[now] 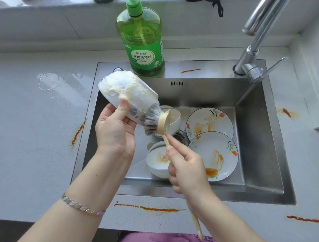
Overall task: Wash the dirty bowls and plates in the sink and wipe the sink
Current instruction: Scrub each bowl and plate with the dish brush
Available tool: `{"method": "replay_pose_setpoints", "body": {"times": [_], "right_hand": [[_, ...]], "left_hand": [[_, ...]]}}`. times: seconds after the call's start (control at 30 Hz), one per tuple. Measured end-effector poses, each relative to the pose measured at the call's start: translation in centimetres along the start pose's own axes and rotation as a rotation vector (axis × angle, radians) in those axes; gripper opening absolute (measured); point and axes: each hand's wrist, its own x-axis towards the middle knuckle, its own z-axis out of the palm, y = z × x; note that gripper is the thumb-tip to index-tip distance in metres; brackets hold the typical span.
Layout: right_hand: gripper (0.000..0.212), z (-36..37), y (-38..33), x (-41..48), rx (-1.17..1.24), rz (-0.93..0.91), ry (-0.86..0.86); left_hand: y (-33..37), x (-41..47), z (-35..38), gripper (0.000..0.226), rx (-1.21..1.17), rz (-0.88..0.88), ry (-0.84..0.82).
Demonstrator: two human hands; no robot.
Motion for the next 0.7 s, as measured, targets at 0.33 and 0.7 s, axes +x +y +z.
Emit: {"method": "replay_pose_setpoints", "body": {"times": [0.33,0.7], "right_hand": [[0.028,-1.7,0.9,0.3,0.082,0.176,-0.046],[0.031,-6.6,-1.9,1.9,-0.245,0.174,-0.086]], "left_hand": [[0.1,0.1,-1.8,0.013,0.130,-0.079,-0.023],[2.4,-0.4,-6.7,0.033,0.848,-0.172,-0.570]]}}
